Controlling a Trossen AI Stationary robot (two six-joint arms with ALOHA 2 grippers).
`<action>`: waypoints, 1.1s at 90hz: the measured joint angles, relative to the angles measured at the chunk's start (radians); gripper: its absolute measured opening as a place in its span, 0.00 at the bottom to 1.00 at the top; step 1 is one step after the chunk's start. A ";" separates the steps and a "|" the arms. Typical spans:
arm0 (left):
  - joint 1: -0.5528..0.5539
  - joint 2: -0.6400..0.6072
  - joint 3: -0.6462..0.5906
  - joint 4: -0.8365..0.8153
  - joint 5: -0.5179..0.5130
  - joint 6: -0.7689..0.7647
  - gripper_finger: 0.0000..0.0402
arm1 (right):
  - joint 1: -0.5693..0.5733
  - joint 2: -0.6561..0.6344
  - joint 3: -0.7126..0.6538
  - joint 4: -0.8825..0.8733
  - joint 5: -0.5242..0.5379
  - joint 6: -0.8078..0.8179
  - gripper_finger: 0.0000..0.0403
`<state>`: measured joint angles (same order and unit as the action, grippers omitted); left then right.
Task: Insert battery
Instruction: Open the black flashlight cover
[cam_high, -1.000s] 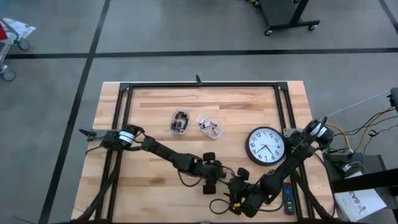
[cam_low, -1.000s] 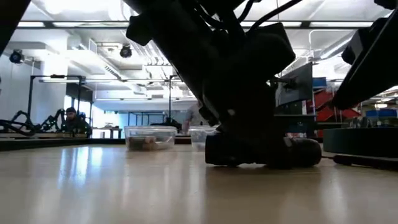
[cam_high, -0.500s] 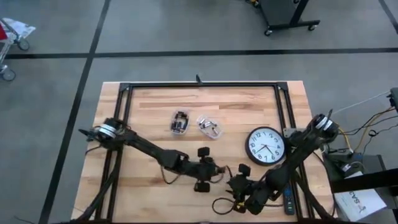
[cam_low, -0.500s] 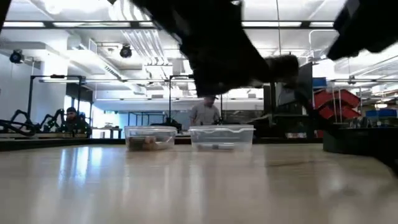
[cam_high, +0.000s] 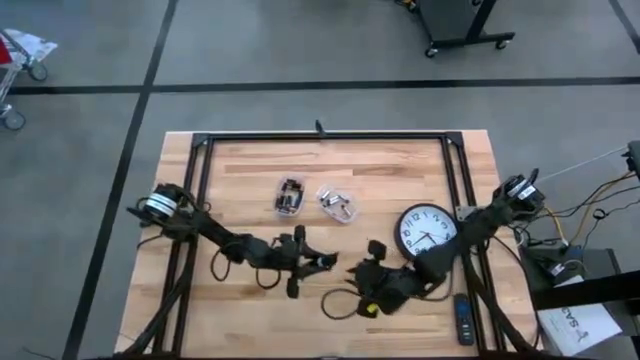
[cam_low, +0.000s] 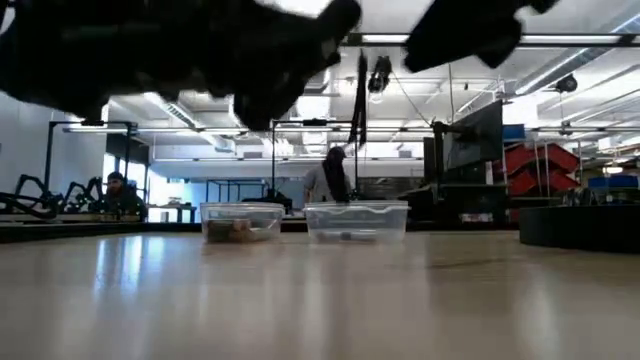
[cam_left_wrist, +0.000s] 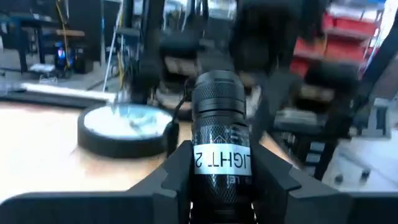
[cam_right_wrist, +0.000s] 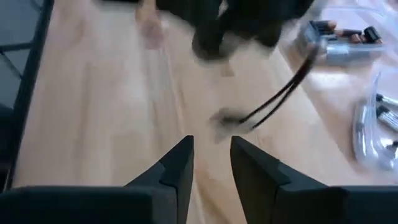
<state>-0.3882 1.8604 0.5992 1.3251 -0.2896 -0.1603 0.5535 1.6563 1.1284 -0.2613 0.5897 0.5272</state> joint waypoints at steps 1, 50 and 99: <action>0.000 0.002 0.000 0.001 0.004 0.000 0.23 | -0.006 0.000 0.002 0.003 -0.001 -0.006 0.19; -0.004 0.058 0.057 -0.049 0.013 0.026 0.23 | -0.137 -0.001 0.036 0.078 -0.203 -0.159 0.03; 0.000 0.066 0.066 -0.149 -0.075 0.069 0.24 | -0.145 -0.001 0.026 0.012 -0.198 -0.090 0.03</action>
<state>-0.3878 1.9267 0.6655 1.1763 -0.3646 -0.0914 0.4080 1.6550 1.1545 -0.2489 0.3912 0.4373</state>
